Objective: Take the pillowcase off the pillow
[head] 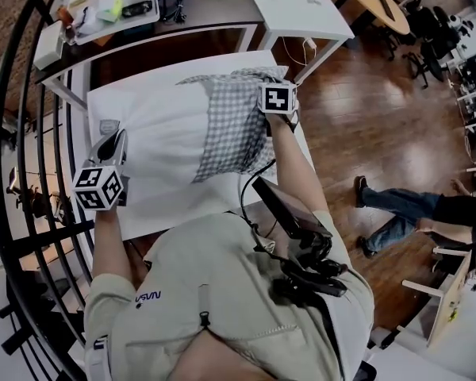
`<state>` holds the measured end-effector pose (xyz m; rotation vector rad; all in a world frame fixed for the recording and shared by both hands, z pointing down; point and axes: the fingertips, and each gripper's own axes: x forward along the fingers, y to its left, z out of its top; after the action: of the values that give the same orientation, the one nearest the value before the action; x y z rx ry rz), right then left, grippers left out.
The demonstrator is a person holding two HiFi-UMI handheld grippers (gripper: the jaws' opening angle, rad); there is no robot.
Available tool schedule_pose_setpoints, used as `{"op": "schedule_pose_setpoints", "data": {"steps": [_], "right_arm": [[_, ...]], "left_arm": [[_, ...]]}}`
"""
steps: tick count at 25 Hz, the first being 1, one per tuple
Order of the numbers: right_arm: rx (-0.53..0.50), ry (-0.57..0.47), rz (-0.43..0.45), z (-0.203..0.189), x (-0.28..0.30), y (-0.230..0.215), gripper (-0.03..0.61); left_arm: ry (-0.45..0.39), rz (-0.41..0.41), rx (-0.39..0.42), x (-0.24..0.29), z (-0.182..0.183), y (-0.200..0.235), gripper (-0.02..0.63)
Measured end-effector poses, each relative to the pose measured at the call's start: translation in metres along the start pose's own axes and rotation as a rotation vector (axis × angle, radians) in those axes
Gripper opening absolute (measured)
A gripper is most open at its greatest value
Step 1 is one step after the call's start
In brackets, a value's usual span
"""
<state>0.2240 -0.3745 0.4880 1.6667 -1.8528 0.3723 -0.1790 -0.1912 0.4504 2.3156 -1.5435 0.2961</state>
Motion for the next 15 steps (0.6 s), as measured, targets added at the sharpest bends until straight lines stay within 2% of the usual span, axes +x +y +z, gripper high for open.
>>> {"op": "schedule_pose_setpoints", "data": {"steps": [2, 4, 6, 9, 13, 15], "right_arm": [[0.035, 0.055, -0.022, -0.020, 0.005, -0.008, 0.018], [0.045, 0.117, -0.034, -0.039, 0.007, -0.005, 0.018], [0.014, 0.083, -0.003, -0.037, 0.012, 0.006, 0.018], [0.011, -0.026, 0.082, -0.020, 0.017, 0.017, 0.027], [0.089, -0.112, 0.154, -0.010, -0.006, 0.020, 0.110], [0.093, -0.179, 0.174, -0.008, -0.032, 0.023, 0.125]], "left_arm": [[0.023, 0.010, 0.003, 0.009, -0.010, 0.005, 0.020], [0.060, 0.014, -0.035, 0.022, -0.029, 0.013, 0.020], [0.082, 0.011, -0.055, 0.034, -0.041, 0.017, 0.021], [0.102, 0.005, 0.017, 0.051, -0.040, 0.015, 0.049], [0.106, 0.006, 0.130, 0.058, -0.026, 0.008, 0.164], [0.084, 0.006, 0.200, 0.047, -0.015, -0.003, 0.187]]}}
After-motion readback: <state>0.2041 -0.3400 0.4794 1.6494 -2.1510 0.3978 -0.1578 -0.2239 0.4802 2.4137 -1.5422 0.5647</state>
